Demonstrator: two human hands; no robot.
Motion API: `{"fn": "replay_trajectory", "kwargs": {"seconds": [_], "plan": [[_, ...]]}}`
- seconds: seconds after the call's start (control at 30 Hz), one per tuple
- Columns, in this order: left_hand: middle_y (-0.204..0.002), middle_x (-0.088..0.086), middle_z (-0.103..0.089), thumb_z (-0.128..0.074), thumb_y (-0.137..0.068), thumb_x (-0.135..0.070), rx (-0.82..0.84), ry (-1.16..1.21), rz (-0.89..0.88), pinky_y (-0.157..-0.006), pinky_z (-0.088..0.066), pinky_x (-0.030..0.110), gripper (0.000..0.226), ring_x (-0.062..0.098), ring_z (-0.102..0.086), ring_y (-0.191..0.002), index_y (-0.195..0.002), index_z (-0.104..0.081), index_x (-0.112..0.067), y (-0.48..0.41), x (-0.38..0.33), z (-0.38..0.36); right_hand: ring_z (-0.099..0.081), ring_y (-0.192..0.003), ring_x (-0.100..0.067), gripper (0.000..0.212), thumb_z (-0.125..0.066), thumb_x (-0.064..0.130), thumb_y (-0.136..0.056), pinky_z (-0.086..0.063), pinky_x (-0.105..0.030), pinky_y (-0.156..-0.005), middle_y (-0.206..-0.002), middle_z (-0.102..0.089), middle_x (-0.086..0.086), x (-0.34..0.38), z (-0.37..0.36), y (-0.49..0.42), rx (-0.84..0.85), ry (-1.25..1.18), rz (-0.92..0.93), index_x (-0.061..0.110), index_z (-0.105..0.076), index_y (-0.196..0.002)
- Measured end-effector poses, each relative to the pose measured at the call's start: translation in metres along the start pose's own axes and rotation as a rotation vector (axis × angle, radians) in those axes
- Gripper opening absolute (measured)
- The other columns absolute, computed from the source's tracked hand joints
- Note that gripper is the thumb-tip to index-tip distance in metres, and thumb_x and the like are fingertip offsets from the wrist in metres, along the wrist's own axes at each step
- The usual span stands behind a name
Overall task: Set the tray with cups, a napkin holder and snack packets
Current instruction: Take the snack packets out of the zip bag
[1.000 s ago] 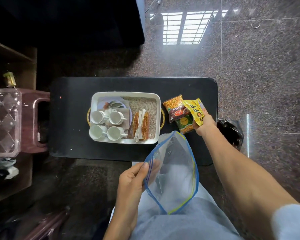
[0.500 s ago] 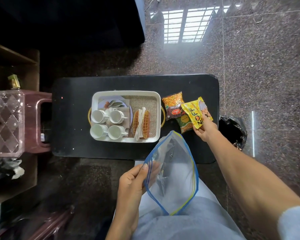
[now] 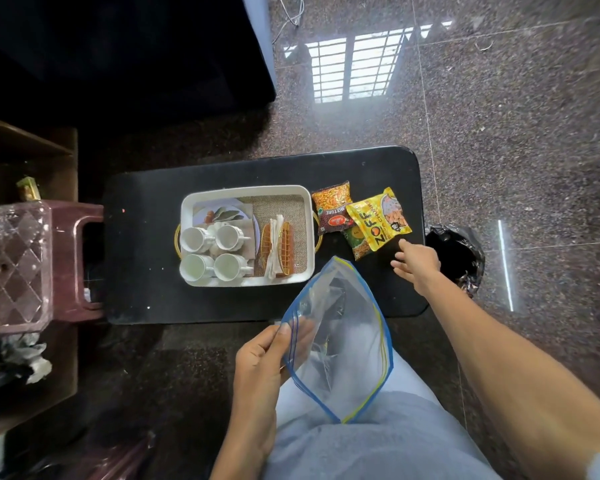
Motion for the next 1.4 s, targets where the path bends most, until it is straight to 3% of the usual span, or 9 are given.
{"fn": "replay_trajectory", "kwargs": {"seconds": [0.1,0.2,0.3,0.47,0.63,0.83,0.97,1.13,1.4], "plan": [[-0.104,0.009,-0.082,-0.054,-0.104,-0.017,-0.019,0.0,-0.068,-0.077,-0.062,0.022,0.026,0.02,-0.079,-0.099,-0.103,-0.079,-0.012,0.001,-0.008,0.002,-0.069,-0.102,-0.017,0.029,-0.062,0.019,-0.091,-0.057,-0.036,-0.091,-0.112,-0.072,-0.002,0.014,0.008,0.032,0.063,0.435,0.451,0.019,-0.067,-0.119],[-0.1,0.01,-0.083,-0.053,-0.104,-0.019,-0.024,-0.016,-0.129,-0.072,-0.062,0.022,0.026,0.022,-0.08,-0.094,-0.103,-0.078,-0.011,-0.003,-0.018,0.005,-0.059,-0.122,-0.006,0.059,-0.074,0.021,-0.08,-0.054,-0.032,-0.095,-0.131,-0.063,0.013,0.007,-0.003,0.084,0.491,0.611,0.695,0.047,-0.054,-0.13],[-0.096,0.013,-0.083,-0.052,-0.105,-0.022,0.002,-0.038,-0.162,-0.069,-0.063,0.024,0.031,0.023,-0.081,-0.087,-0.096,-0.08,-0.012,-0.012,-0.026,0.007,-0.044,-0.139,-0.011,0.098,-0.087,0.034,-0.076,-0.046,-0.035,-0.105,-0.152,-0.043,0.01,-0.007,-0.023,0.145,0.915,0.479,0.804,0.033,-0.028,-0.154],[-0.094,0.016,-0.082,-0.049,-0.107,-0.024,0.141,-0.01,-0.07,-0.061,-0.061,0.022,0.032,0.021,-0.081,-0.079,-0.106,-0.074,-0.004,-0.033,-0.027,0.002,-0.041,-0.142,-0.011,0.137,-0.098,0.044,-0.054,-0.041,-0.032,-0.113,-0.156,-0.036,0.011,-0.017,-0.038,0.195,0.776,0.427,0.976,0.029,-0.009,-0.157],[-0.094,0.012,-0.082,-0.05,-0.107,-0.025,0.248,-0.119,-0.03,-0.068,-0.062,0.025,0.029,0.023,-0.08,-0.085,-0.107,-0.074,-0.009,-0.049,-0.01,0.002,-0.064,-0.115,-0.003,0.107,-0.09,0.029,-0.066,-0.052,-0.018,-0.092,-0.129,-0.062,0.019,-0.022,-0.059,0.214,0.584,0.235,0.955,0.035,-0.022,-0.149],[-0.099,-0.007,-0.08,-0.064,-0.095,-0.039,-0.006,-0.323,-0.457,-0.087,-0.057,0.026,0.011,0.007,-0.075,-0.098,-0.098,-0.074,-0.033,-0.057,-0.022,0.035,-0.07,-0.102,-0.005,0.061,-0.08,0.038,-0.08,-0.056,-0.023,-0.087,-0.113,-0.072,0.014,-0.026,-0.046,0.21,0.224,0.006,0.877,0.031,-0.053,-0.135],[-0.13,-0.021,-0.067,-0.062,-0.069,-0.084,0.069,-0.216,-0.15,-0.099,-0.052,0.034,0.048,0.005,-0.062,-0.125,-0.11,-0.064,-0.06,-0.046,0.009,0.044,-0.07,-0.099,-0.014,0.036,-0.072,0.031,-0.088,-0.055,-0.034,-0.088,-0.109,-0.073,0.004,-0.017,-0.022,0.202,0.049,-0.341,0.799,0.023,-0.064,-0.123],[-0.144,0.005,-0.062,-0.087,-0.044,-0.078,0.366,-0.028,0.153,-0.087,-0.063,0.044,0.104,0.021,-0.07,-0.121,-0.138,-0.056,-0.044,-0.032,0.053,-0.012,-0.06,-0.066,-0.008,0.015,-0.065,0.031,-0.093,-0.052,-0.027,-0.062,-0.075,-0.067,0.004,-0.032,-0.019,0.195,0.19,-0.638,0.404,0.018,-0.07,-0.088],[-0.136,0.014,-0.069,-0.086,-0.069,-0.059,0.464,-0.093,-0.062,-0.102,-0.056,0.042,0.083,0.033,-0.064,-0.128,-0.139,-0.06,-0.021,-0.07,0.077,-0.103,-0.074,-0.077,-0.02,0.02,-0.063,0.019,-0.087,-0.06,-0.04,-0.078,-0.088,-0.078,-0.01,-0.056,0.03,0.148,0.658,-0.339,0.036,0.014,-0.082,-0.084]]}}
Point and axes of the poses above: each hand's wrist, its own y-axis away from the middle knuckle, its own z-axis out of the back of the hand, x = y × z, the point moved 5 cm from there along -y, towards the middle knuckle
